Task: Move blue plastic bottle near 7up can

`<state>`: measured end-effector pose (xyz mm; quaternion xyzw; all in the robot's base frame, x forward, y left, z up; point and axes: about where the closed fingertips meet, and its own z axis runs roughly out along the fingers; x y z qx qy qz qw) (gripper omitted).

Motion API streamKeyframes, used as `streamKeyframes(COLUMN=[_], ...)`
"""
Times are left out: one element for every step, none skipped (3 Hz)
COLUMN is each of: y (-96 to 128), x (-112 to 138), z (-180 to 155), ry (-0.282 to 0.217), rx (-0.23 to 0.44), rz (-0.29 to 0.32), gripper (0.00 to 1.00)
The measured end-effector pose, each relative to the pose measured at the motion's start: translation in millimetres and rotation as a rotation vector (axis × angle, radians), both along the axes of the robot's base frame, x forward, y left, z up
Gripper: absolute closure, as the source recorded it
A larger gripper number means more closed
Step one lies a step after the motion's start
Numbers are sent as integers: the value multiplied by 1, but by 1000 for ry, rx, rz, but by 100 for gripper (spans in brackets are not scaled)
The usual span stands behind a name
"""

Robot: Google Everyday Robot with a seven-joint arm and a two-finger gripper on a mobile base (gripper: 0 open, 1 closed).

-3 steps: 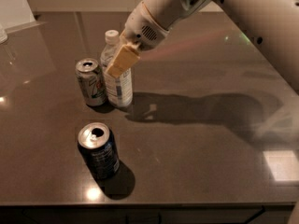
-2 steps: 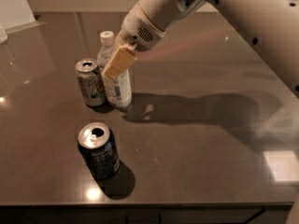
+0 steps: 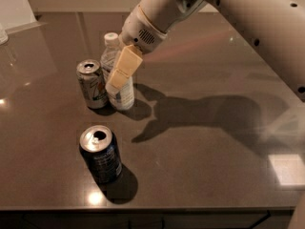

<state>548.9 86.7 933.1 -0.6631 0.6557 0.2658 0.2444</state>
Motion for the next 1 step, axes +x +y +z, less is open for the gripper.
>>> streamKeyframes(y=[0], x=[0], z=[0], ry=[0], rx=[0], rz=[0], gripper=[0])
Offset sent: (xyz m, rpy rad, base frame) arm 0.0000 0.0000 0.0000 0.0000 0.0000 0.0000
